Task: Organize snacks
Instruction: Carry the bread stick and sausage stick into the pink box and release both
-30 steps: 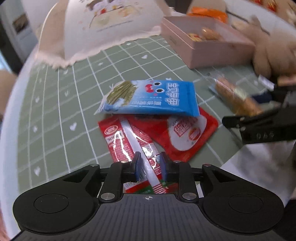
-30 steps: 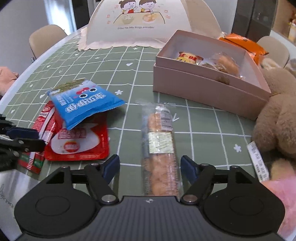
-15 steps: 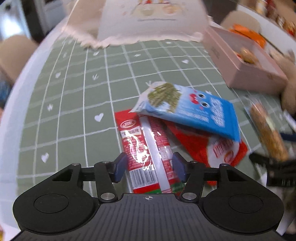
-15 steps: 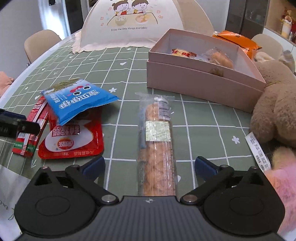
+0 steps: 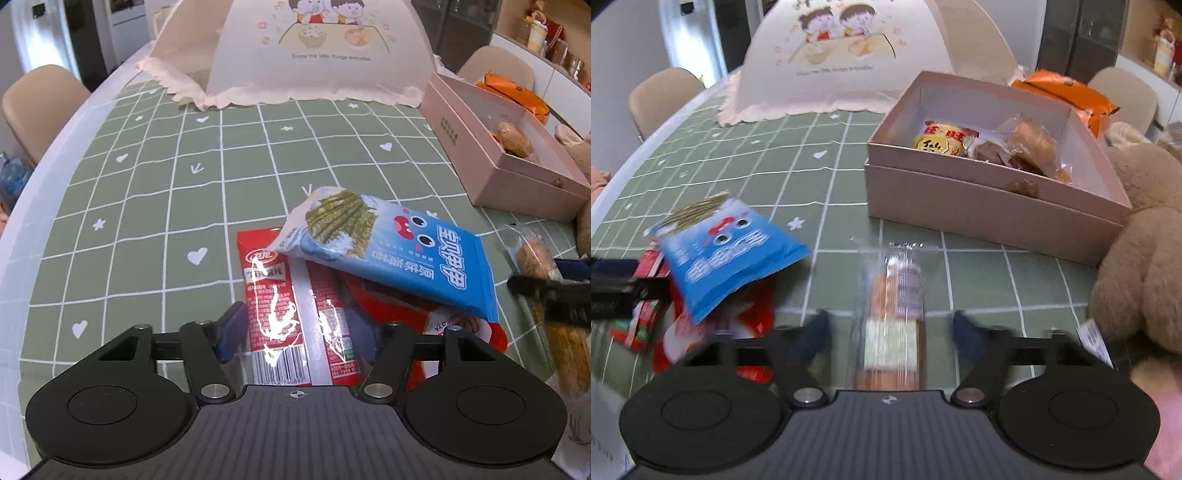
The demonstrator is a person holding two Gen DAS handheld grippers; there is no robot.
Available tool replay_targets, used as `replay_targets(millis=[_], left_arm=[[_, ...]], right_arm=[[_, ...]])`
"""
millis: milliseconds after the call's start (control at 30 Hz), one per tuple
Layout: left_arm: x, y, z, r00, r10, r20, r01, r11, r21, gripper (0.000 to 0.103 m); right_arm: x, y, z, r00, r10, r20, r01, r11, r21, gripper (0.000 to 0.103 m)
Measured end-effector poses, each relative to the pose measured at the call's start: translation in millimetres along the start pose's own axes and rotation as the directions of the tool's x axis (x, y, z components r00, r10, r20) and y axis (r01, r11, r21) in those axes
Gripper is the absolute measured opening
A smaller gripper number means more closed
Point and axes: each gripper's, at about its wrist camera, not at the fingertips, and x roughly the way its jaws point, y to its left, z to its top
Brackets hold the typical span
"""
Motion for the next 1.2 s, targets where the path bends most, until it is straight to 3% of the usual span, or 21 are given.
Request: replay_targets(millis=[33,167,267,367,433,500,533,633,667,767,800,900,1000,1133,1200], left_arm=[[-1,2,0,1.000,-0.006,0.000,0.006,1.000,-0.004,0.054],[-15,16,-13,0.996,-0.088,0.002,0.088,0.995,-0.045,0.051],[-36,16,-27,0.996,-0.086,0.018,0.086,0.996,-0.004,0.050],[-70,16,-27,0.994,-0.066,0.084,0.064,0.997,0.036,0.050],[-100,15,-12,0.981,-0.099,0.165,0.093,0.995,0.041,0.050],[-127,8,12,0.949,-0.187,0.255,0.179,0.982,0.054,0.050],[-140,0,28,0.924,-0.230,0.305,0.217,0.973,0.078,0.050],[-167,-35,77,0.831,-0.363,0.421,0.310,0.932,0.190,0.051],[-171,-49,96,0.798,-0.409,0.441,0.343,0.912,0.225,0.051],[-170,-86,144,0.730,-0.510,0.455,0.423,0.860,0.286,0.051],[-164,-98,160,0.716,-0.530,0.454,0.439,0.848,0.297,0.052],[-135,-133,196,0.721,-0.554,0.416,0.479,0.832,0.278,0.056],[-83,-153,217,0.771,-0.538,0.340,0.506,0.843,0.184,0.053],[-46,-160,216,0.779,-0.497,0.383,0.483,0.864,0.139,0.052],[-39,-149,213,0.778,-0.540,0.320,0.535,0.837,0.112,0.050]], right_arm=[[0,1,4,1.000,0.000,-0.007,0.000,1.000,-0.012,0.030],[-22,1,11,0.998,0.066,0.006,-0.065,0.997,-0.051,0.029],[-53,-7,13,0.993,0.109,0.049,-0.106,0.993,-0.049,0.029],[-87,-26,18,0.987,0.129,0.098,-0.129,0.992,-0.009,0.029],[-108,-38,20,0.984,0.119,0.135,-0.122,0.992,0.016,0.029],[-127,-49,20,0.981,0.091,0.172,-0.098,0.995,0.033,0.029],[-134,-52,20,0.979,0.077,0.188,-0.086,0.995,0.040,0.029],[-152,-60,21,0.971,0.051,0.233,-0.066,0.996,0.057,0.029],[-157,-61,21,0.968,0.052,0.244,-0.069,0.996,0.061,0.029],[-168,-64,22,0.961,0.048,0.273,-0.071,0.995,0.072,0.029],[-173,-65,22,0.958,0.039,0.285,-0.063,0.995,0.077,0.029],[-186,-69,21,0.951,0.009,0.309,-0.039,0.995,0.093,0.029],[-199,-72,18,0.947,-0.017,0.322,-0.018,0.994,0.105,0.029],[-208,-79,16,0.947,-0.061,0.316,0.025,0.993,0.115,0.029],[-211,-85,17,0.945,-0.080,0.317,0.042,0.991,0.124,0.029]])
